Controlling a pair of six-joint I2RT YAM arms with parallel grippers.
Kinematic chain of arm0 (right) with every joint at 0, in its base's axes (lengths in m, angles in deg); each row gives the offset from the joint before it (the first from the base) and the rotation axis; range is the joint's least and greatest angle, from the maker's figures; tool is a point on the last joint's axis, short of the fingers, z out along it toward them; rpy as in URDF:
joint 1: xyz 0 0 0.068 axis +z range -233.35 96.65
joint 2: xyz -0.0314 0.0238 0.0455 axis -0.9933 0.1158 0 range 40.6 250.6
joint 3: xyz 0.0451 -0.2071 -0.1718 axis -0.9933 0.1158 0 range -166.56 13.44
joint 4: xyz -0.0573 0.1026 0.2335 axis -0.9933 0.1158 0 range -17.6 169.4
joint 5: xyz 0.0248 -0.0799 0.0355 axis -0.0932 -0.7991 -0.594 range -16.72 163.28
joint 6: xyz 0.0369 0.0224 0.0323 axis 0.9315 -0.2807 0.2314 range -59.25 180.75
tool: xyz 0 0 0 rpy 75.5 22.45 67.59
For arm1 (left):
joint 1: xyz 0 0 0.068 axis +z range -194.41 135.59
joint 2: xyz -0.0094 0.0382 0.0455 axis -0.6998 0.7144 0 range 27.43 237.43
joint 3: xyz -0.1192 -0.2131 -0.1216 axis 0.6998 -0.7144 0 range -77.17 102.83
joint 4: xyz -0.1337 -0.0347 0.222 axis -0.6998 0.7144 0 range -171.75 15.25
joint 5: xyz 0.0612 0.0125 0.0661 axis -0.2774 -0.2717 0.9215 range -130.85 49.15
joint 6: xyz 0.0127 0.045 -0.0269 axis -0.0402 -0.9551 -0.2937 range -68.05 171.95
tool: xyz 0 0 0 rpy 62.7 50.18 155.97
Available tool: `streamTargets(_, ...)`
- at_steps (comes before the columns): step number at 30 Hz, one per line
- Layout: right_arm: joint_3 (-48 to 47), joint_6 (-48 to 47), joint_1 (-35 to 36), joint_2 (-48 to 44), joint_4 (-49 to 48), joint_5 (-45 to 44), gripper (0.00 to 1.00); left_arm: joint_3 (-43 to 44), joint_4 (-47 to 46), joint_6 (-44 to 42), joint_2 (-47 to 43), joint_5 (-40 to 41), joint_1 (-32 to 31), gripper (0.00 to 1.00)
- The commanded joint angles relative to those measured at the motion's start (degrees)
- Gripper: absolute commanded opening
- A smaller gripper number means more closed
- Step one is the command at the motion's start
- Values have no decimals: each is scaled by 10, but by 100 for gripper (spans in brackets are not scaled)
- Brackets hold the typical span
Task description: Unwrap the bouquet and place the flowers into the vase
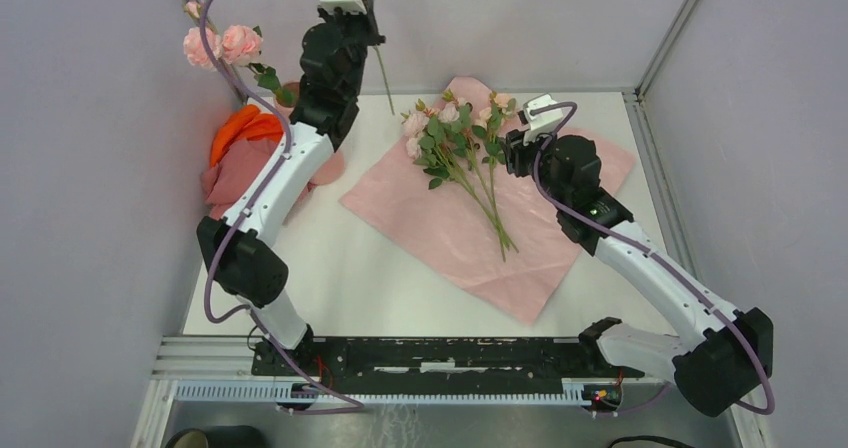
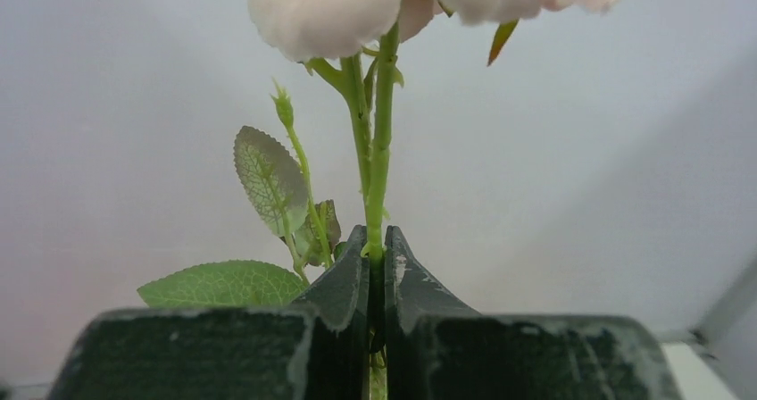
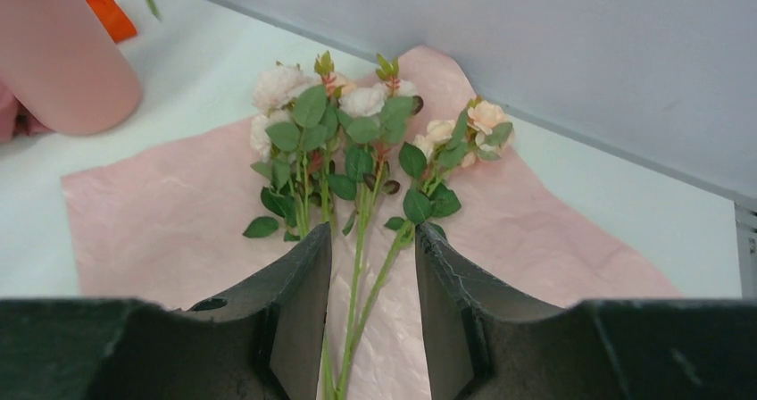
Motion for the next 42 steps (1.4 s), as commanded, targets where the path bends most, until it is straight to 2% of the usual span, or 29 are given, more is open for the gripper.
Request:
streamTargets(1, 6, -12, -16, 2, 0, -9, 45, 29, -43, -155, -11, 55, 40, 2)
streamTargets(7, 5, -10, -33, 28, -9, 6, 45, 121, -42, -259, 38, 78, 65, 2)
streamTargets(22, 3, 2, -43, 63, -20, 40, 45, 160, -30, -262, 25, 73, 99, 2)
streamTargets(27, 4, 6, -43, 67, -23, 46, 45, 154, -29, -261, -2, 77, 102, 2)
streamTargets(32, 2, 10, -43, 75, -27, 55, 44, 109, -50, -265, -31, 87, 104, 2)
streamTargets(38, 5, 10, -43, 76, -27, 59, 44, 110, -37, -265, -46, 92, 107, 2)
streamTargets(42, 8, 10, -43, 74, -31, 66, 45, 27, -65, -244, -81, 97, 108, 2)
